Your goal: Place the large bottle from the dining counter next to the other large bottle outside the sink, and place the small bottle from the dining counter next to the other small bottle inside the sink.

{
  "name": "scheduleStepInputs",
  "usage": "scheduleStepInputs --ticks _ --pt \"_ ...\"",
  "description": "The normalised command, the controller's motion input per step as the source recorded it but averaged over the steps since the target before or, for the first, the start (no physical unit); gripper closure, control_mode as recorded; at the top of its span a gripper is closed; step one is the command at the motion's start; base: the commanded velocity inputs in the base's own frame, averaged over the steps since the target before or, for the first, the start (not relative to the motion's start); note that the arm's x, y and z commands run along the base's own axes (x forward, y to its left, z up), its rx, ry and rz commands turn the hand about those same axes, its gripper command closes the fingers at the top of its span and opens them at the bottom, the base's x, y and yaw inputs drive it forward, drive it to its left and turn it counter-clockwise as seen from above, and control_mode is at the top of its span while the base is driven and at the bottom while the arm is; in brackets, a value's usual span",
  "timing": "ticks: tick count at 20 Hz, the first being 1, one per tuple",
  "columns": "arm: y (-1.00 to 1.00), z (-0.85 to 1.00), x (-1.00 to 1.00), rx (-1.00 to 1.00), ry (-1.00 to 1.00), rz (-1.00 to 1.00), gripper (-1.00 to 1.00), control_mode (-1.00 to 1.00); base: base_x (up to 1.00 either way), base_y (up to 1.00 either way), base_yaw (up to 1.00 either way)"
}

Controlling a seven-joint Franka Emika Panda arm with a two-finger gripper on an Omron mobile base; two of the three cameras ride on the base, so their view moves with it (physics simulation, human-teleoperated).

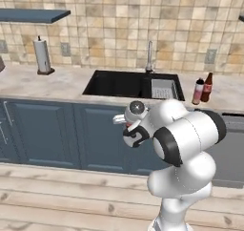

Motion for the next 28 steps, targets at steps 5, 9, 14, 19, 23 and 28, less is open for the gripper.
scheduleStepInputs --ticks 5,9,14,19,23,28 --pt "0.00 0.00 0.00 0.00 0.00 0.00 1.00 1.00 0.58 0.47 -0.13" --pt "0.00 0.00 0.00 0.00 0.00 0.00 1.00 1.00 0.53 0.40 -0.16" --pt "0.00 0.00 0.00 0.00 0.00 0.00 1.00 1.00 0.50 0.36 -0.20" --pt "0.00 0.00 0.00 0.00 0.00 0.00 1.00 1.00 0.45 0.32 -0.23" --pt "0.00 0.00 0.00 0.00 0.00 0.00 1.00 1.00 0.46 0.23 -0.22" --pt "0.00 0.00 0.00 0.00 0.00 0.00 1.00 1.00 0.46 0.15 -0.22"
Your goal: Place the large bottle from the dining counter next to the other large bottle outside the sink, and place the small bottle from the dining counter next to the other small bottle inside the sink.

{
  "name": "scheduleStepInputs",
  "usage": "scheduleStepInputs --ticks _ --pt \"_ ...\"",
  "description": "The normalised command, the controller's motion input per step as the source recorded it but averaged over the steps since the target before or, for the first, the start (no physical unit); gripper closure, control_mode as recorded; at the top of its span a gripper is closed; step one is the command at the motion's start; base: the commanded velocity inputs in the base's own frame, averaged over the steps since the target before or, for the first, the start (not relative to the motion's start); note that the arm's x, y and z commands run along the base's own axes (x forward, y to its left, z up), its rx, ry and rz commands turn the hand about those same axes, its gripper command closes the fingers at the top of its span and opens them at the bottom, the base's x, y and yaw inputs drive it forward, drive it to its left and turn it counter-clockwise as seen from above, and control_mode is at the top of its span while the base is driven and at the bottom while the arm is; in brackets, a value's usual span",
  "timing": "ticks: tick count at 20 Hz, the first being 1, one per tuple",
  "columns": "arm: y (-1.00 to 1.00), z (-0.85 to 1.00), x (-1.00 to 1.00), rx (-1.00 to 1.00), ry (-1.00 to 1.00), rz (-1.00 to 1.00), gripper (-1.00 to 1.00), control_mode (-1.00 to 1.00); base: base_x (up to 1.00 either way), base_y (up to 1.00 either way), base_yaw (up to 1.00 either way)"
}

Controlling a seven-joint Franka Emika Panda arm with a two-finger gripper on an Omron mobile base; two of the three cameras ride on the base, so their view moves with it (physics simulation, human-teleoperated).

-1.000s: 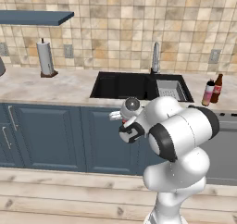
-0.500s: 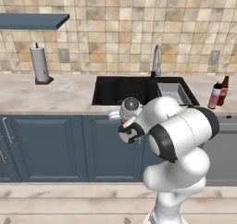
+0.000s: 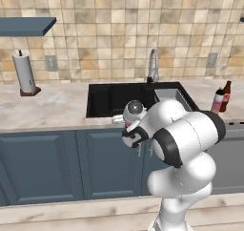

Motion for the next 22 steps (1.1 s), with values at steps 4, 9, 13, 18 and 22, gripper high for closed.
scheduleStepInputs --ticks 4,9,13,18,22 --pt "0.00 0.00 0.00 0.00 0.00 0.00 1.00 1.00 0.51 0.18 -0.21" --pt "0.00 0.00 0.00 0.00 0.00 0.00 1.00 1.00 0.51 0.27 -0.13" --pt "0.00 0.00 0.00 0.00 0.00 0.00 1.00 1.00 0.40 0.46 -0.03" --pt "0.00 0.00 0.00 0.00 0.00 0.00 1.00 1.00 0.25 0.53 0.01" --pt "0.00 0.00 0.00 0.00 0.00 0.00 1.00 1.00 0.19 0.31 0.09"
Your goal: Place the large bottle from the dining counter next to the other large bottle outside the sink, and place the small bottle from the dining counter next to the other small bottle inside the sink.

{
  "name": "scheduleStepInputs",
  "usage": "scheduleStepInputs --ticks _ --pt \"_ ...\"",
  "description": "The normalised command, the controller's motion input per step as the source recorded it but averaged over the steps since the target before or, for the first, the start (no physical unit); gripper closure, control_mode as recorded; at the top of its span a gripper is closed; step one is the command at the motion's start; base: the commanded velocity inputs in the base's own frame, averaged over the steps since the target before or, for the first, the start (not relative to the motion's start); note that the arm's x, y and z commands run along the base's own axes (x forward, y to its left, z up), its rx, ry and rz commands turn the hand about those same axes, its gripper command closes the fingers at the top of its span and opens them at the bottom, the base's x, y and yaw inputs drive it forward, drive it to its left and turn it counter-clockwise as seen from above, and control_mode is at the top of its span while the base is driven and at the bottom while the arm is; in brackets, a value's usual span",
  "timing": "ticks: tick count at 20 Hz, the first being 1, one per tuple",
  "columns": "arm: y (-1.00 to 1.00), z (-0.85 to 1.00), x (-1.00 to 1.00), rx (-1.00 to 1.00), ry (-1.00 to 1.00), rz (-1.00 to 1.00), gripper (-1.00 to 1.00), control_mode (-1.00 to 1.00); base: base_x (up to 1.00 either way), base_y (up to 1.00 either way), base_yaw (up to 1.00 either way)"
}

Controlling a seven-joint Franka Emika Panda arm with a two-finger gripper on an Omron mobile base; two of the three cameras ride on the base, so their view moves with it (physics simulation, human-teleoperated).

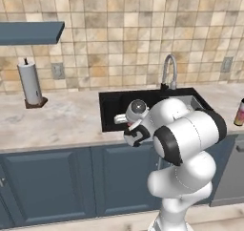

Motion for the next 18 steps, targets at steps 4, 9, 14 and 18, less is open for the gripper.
scheduleStepInputs --ticks 4,9,14,18 --pt "0.00 0.00 0.00 0.00 0.00 0.00 1.00 1.00 0.19 0.08 0.13" --pt "0.00 0.00 0.00 0.00 0.00 0.00 1.00 1.00 0.23 0.00 0.15" --pt "0.00 0.00 0.00 0.00 0.00 0.00 1.00 1.00 0.24 0.00 0.16" --pt "0.00 0.00 0.00 0.00 0.00 0.00 1.00 1.00 0.28 0.00 0.11"
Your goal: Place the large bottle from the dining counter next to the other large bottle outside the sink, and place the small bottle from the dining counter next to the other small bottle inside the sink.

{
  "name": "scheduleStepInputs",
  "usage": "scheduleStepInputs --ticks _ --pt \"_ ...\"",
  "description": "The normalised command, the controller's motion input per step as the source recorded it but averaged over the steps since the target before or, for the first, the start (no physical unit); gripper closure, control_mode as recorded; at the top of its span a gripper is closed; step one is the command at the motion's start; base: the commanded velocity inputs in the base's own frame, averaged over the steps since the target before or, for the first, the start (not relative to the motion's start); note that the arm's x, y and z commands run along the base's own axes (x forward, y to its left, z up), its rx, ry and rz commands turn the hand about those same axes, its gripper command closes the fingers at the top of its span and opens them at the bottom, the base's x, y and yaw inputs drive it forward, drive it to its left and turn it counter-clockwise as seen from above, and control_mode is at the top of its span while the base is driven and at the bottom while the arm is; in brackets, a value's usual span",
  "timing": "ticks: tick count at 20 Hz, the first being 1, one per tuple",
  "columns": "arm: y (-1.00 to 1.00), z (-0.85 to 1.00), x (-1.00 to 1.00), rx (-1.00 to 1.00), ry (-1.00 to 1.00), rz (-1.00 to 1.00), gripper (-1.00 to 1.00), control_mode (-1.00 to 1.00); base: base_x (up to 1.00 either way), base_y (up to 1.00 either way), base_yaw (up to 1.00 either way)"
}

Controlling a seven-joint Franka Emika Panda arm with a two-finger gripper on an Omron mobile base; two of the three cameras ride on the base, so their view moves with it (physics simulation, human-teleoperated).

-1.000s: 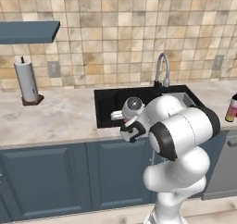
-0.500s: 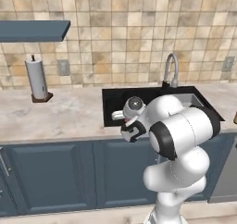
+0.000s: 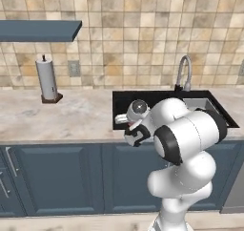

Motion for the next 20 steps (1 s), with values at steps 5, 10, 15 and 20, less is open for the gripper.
scheduleStepInputs --ticks 5,10,15,20 --pt "0.00 0.00 0.00 0.00 0.00 0.00 1.00 1.00 0.46 0.00 0.03" --pt "0.00 0.00 0.00 0.00 0.00 0.00 1.00 1.00 0.54 0.00 0.01" --pt "0.00 0.00 0.00 0.00 0.00 0.00 1.00 1.00 0.38 0.00 0.00" --pt "0.00 0.00 0.00 0.00 0.00 0.00 1.00 1.00 0.12 0.00 0.00"
